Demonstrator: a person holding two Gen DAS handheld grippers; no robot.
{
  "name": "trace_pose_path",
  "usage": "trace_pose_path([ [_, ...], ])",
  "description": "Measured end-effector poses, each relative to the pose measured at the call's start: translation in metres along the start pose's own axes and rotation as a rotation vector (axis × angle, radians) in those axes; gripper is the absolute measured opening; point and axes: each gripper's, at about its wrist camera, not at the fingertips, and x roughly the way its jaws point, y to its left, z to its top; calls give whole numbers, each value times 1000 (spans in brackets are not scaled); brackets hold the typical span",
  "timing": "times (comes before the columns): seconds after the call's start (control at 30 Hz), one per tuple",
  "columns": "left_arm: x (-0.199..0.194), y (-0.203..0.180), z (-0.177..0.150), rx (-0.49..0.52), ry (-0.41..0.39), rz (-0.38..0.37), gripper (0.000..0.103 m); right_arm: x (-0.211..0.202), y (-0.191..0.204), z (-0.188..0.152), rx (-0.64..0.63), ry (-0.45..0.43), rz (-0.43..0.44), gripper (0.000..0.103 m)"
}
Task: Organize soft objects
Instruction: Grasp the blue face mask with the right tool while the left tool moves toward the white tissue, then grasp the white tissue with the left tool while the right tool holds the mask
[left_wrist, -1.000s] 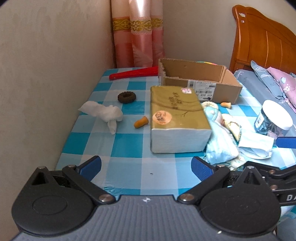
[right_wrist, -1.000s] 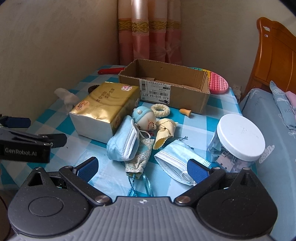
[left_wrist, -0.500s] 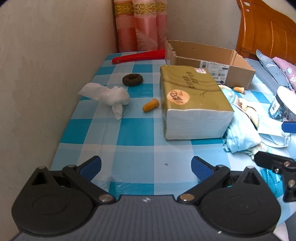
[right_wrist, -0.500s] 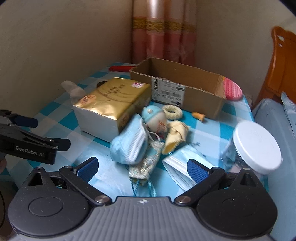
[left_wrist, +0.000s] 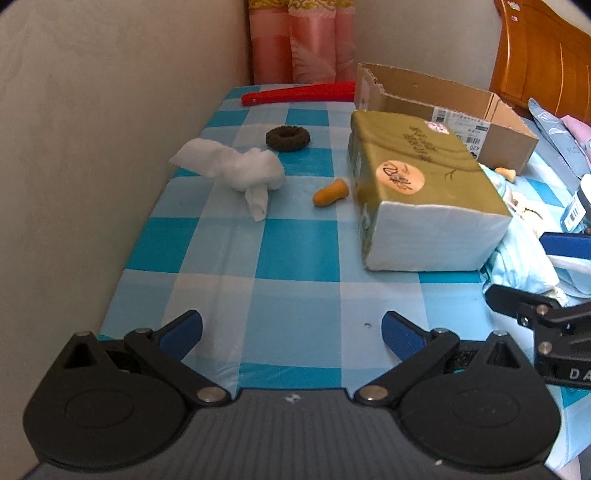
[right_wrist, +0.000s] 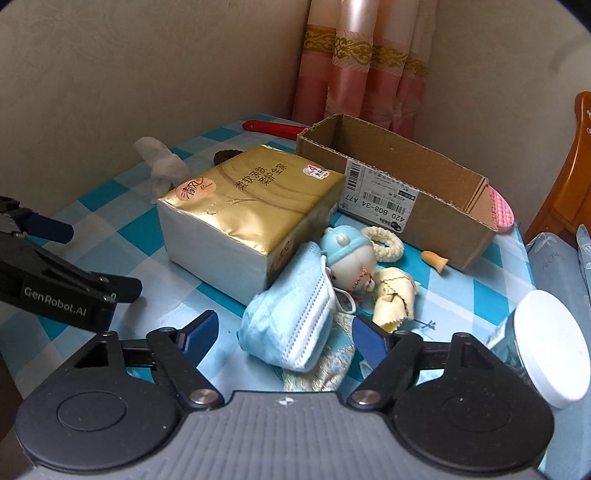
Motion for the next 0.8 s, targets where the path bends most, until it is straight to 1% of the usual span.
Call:
trace_pose_path([
  [0.1,-1,0,1,1,-4,-4,103,4,2,1,-11,2,-11,72],
  [0.13,-2,0,1,1,-6,-4,103,6,2,1,-11,8,-22,61],
  [0.17,-2,0,2,1,-7,-3,103,6,1,1,-9,15,-28,55],
  [0.27,-4,2,2,-1,-9,-2,103,1,-3,-1,7,14,-26,53],
  [0.5,-12,7,6,3,-18,22,103,-17,-11,-10,18,15,-42,52],
  [0.6,-22,14,12,-17,-44,33,102,-23,-12,-13,26,7,-39,52],
  [0.73,-35,25,24,-65,-105,31,103,-28,-11,-16,20,-2,-25,52],
  [0.8,-34,28,32,-88,-105,54,102,-29,-10,-17,13,-6,-12,52],
])
